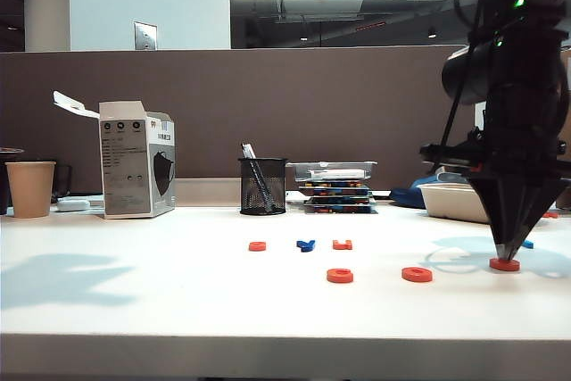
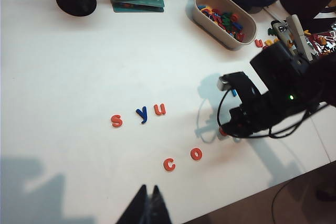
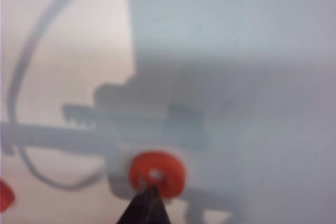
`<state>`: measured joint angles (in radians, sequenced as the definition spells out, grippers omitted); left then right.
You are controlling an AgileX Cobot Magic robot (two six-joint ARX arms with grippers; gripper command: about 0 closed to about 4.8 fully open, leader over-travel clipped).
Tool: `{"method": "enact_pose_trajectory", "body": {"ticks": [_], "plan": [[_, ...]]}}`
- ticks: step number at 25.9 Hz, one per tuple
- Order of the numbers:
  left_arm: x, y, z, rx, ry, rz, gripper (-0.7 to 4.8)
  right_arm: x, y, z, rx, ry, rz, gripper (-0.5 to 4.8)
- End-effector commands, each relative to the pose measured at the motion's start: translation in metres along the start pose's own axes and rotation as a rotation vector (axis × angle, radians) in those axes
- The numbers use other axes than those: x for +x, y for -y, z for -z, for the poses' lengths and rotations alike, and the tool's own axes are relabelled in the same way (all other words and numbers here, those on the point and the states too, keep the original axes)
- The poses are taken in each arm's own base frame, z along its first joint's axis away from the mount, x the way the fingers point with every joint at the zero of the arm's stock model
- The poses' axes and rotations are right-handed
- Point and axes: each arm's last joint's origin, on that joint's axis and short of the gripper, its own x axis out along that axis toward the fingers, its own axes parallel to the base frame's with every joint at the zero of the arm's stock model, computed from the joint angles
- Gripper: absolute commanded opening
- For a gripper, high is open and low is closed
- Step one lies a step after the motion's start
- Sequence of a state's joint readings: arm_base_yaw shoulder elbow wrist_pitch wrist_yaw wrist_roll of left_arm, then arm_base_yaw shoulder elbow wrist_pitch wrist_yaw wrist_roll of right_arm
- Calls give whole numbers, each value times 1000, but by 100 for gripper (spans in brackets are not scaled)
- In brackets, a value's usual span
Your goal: Select the appropriate letters from the row of letter magnets placed on the table to arrange into the word "cool".
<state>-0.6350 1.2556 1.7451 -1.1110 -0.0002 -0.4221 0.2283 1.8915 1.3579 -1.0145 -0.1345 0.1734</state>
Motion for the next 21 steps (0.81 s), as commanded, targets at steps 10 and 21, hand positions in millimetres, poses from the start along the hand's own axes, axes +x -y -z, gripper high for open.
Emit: {"method": "enact_pose_trajectory", "body": {"ticks": [10, 21], "plan": [[-2, 0, 0, 2, 5, 7, -4, -13, -18, 28, -15, 82, -61, -6], [-2, 0, 1, 2, -12, 26, -4, -22, -2, 17, 29, 194, -38, -6]]}}
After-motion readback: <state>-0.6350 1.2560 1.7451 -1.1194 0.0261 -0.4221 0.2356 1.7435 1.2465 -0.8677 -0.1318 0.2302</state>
